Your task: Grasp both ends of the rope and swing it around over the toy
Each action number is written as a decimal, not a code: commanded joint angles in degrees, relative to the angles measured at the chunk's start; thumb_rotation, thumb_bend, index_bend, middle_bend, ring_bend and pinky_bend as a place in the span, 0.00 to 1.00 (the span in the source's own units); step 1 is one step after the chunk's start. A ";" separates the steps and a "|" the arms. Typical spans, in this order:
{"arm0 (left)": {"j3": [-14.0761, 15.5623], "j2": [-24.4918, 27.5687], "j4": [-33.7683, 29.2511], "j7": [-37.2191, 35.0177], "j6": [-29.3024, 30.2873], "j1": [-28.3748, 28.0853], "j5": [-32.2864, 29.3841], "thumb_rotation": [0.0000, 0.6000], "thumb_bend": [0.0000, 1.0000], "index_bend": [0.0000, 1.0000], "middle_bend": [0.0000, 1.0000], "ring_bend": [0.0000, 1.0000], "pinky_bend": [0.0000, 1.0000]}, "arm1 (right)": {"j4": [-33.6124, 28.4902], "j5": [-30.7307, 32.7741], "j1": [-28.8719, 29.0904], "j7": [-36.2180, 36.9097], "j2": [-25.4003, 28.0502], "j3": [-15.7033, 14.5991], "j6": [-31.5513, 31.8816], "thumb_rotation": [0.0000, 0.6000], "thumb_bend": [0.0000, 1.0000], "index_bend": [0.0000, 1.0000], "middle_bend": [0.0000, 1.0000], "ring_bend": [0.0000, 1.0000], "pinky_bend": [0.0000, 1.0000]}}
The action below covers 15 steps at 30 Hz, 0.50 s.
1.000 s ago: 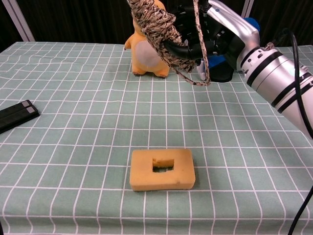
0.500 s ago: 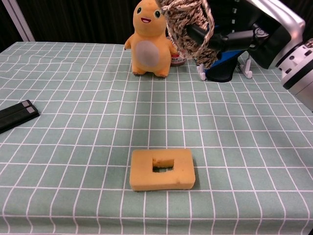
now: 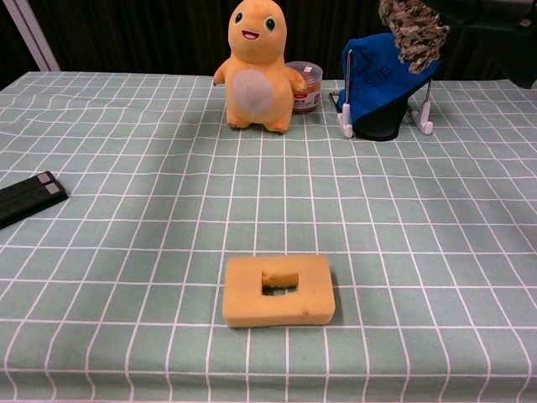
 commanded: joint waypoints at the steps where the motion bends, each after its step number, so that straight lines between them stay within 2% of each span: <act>1: 0.66 -0.58 1.13 -0.64 -1.12 1.04 0.54 1.00 0.56 0.76 0.76 0.68 0.71 | -0.56 0.58 -0.44 0.72 0.40 0.56 0.19 1.00 0.77 0.79 0.63 0.61 0.82; 11: 1.17 0.97 0.67 -3.54 -4.00 5.24 3.24 1.00 0.56 0.76 0.76 0.68 0.71 | -0.59 3.27 -1.55 2.91 0.36 2.96 0.13 1.00 0.76 0.79 0.64 0.61 0.82; 15: 0.11 2.37 -1.02 -6.63 -8.10 7.72 6.02 1.00 0.56 0.73 0.74 0.67 0.70 | 0.04 3.42 -1.83 3.35 -0.16 3.21 0.08 1.00 0.75 0.79 0.63 0.61 0.82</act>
